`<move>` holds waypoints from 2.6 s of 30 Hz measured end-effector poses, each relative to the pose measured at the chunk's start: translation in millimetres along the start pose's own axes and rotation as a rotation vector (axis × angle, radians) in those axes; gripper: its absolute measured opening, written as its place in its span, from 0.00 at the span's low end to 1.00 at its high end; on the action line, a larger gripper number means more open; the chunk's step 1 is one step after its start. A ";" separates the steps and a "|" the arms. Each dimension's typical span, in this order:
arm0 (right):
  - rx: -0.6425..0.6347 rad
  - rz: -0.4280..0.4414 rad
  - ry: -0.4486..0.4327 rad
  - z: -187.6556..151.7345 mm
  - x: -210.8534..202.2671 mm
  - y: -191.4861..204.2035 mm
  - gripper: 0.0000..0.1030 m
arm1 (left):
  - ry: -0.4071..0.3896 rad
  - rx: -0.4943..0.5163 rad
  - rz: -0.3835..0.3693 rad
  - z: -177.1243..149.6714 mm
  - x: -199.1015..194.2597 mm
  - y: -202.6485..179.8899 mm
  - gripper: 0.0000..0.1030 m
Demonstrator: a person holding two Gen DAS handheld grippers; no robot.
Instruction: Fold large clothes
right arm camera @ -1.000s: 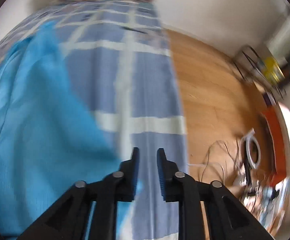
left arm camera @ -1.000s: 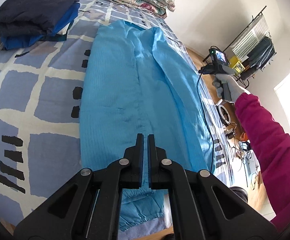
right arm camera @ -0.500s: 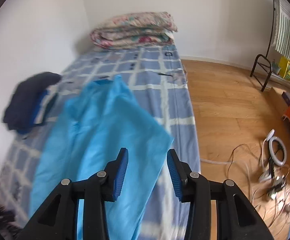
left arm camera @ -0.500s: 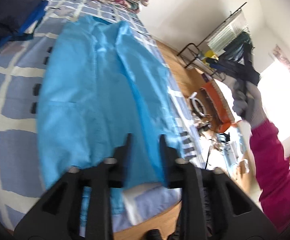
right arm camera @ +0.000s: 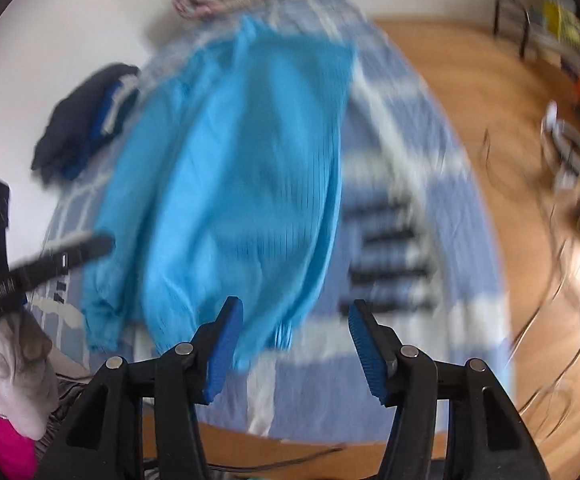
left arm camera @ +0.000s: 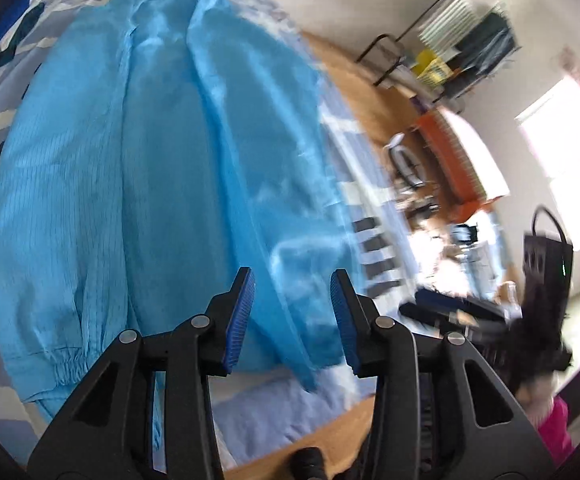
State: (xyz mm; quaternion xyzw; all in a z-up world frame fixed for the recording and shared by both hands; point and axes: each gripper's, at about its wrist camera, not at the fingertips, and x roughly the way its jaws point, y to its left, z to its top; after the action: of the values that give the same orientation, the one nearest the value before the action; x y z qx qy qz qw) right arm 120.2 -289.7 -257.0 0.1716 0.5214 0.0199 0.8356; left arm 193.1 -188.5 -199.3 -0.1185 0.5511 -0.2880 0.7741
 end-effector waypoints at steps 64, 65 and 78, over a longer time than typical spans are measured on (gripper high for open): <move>0.286 0.209 -0.263 -28.4 -80.1 -145.8 0.43 | 0.087 0.363 0.203 -77.7 120.2 -137.1 0.06; 0.283 0.208 -0.262 -23.2 -78.1 -146.2 0.43 | 0.098 0.333 0.165 -73.8 119.4 -130.1 0.06; 0.186 0.282 -0.209 101.3 -1.2 -111.3 0.67 | -0.024 -0.015 -0.190 -36.1 29.0 -70.5 0.01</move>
State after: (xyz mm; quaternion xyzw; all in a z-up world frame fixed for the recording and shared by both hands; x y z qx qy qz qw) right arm 192.4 -421.6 -250.0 0.3205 0.4023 0.0708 0.8546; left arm 144.2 -257.2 -200.0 -0.1796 0.5304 -0.3544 0.7489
